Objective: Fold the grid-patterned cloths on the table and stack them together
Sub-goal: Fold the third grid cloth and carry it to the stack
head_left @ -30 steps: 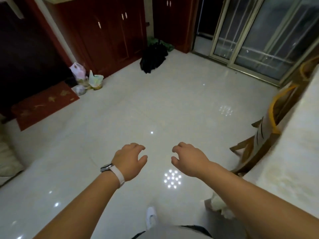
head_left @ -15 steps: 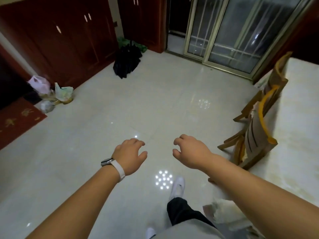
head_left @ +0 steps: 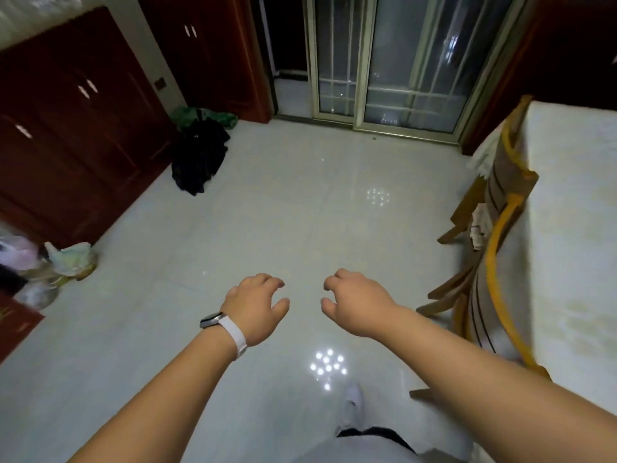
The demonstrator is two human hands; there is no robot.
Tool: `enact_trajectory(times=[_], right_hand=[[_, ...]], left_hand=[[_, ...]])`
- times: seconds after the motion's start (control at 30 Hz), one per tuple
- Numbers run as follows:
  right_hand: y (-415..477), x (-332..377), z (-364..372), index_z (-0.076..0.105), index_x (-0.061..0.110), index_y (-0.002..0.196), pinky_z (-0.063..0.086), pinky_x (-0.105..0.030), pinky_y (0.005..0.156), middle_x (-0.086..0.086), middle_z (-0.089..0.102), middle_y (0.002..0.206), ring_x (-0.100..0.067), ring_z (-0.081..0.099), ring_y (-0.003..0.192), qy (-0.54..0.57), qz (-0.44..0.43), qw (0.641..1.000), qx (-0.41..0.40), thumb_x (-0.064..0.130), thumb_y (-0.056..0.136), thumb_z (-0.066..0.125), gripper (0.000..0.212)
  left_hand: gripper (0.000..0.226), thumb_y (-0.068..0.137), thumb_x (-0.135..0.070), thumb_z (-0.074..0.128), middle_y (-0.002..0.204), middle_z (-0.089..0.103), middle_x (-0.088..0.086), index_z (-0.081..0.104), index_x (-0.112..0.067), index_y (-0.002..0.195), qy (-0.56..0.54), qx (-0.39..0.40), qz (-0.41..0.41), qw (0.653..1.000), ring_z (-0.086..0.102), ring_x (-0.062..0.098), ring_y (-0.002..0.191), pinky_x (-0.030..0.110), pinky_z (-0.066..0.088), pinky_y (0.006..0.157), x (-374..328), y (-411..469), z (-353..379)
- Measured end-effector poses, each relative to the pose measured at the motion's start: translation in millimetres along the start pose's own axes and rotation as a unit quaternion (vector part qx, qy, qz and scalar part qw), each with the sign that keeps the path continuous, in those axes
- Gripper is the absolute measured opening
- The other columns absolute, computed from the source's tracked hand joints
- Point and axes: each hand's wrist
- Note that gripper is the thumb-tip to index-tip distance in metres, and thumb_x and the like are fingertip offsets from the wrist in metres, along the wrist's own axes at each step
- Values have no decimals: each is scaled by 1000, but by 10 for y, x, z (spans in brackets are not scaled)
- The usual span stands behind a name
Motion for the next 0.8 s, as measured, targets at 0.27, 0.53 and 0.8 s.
enact_trajectory(times=[0.27, 0.53, 0.8], right_hand=[[477, -898, -552, 52, 18, 132, 42, -38, 90, -5, 51, 128, -28, 50, 117, 12, 72, 997, -14, 43, 97, 41, 44], [944, -1593, -844, 52, 20, 131, 44, -39, 92, -5, 52, 129, -27, 50, 117, 36, 161, 986, -28, 44, 95, 42, 45], [1915, -2118, -1182, 53, 19, 130, 45, -39, 95, -4, 52, 129, -25, 49, 118, 48, 230, 972, -24, 41, 95, 42, 43]], left_hand=[[44, 92, -46, 45, 135, 51, -4, 51, -26, 131, 7, -10, 74, 997, 44, 19, 125, 35, 38, 101, -625, 1184, -329], [58, 83, -54, 31, 135, 51, -4, 49, -29, 133, 14, 18, 142, 990, 45, 20, 125, 35, 40, 99, -926, 2234, -428], [58, 82, -54, 31, 132, 53, -4, 51, -29, 131, -5, 43, 205, 978, 46, 21, 122, 35, 40, 99, -1015, 3714, -567]])
Point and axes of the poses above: each hand's wrist, its own y-axis towards the middle knuckle, its own z-axis out of the palm, x = y × z
